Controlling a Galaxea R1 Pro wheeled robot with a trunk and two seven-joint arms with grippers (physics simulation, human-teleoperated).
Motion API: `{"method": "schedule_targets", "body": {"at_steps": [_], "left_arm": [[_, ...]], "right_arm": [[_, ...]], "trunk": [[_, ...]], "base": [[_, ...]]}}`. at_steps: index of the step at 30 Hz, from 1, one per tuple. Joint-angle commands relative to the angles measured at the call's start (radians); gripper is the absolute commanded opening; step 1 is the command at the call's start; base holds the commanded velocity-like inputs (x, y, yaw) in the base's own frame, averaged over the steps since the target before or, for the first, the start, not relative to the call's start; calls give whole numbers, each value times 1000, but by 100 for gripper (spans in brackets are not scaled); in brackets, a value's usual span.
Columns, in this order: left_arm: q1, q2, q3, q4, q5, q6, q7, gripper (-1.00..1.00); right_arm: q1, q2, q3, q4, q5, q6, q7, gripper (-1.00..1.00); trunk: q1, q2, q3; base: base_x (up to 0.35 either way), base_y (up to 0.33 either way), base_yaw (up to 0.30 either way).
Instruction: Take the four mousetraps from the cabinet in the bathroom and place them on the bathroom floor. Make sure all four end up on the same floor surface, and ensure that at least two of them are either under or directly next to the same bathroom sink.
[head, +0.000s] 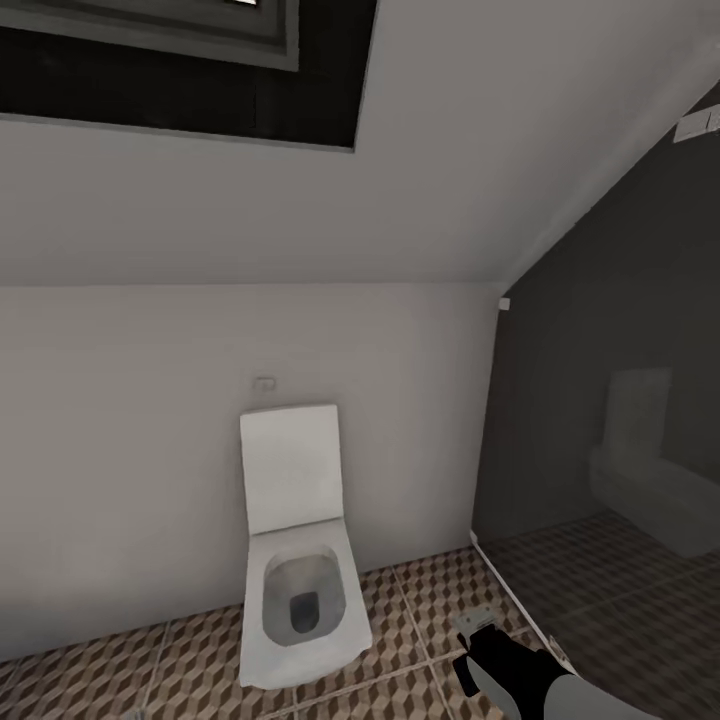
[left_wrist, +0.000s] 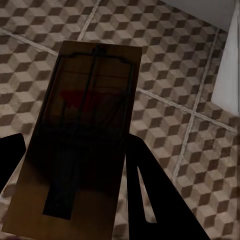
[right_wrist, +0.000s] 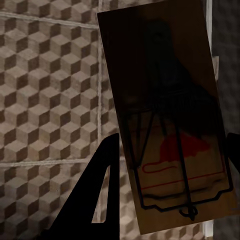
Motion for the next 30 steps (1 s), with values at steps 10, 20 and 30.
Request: {"method": "schedule_targets", "body": {"at_steps": [10,20,30], "left_arm": [[-1,1,-3,1,10,-5,-2,-100],[-1,1,-4,1,10,-5,-3,-100],[-1,0,-6,0,7,-5,-4,-100]], "right_arm": [[0,-1,7,-3,-13,3,-5,-100],[0,1,8,-4,-13,4,-5,-100],[0,-2,5,-3,-13,3,-5,-100]], "trunk": [[0,-1,-1],[0,-1,-1],[0,-1,-1]], "base": [[0,-42,0],[0,-2,30],[0,0,179]]}}
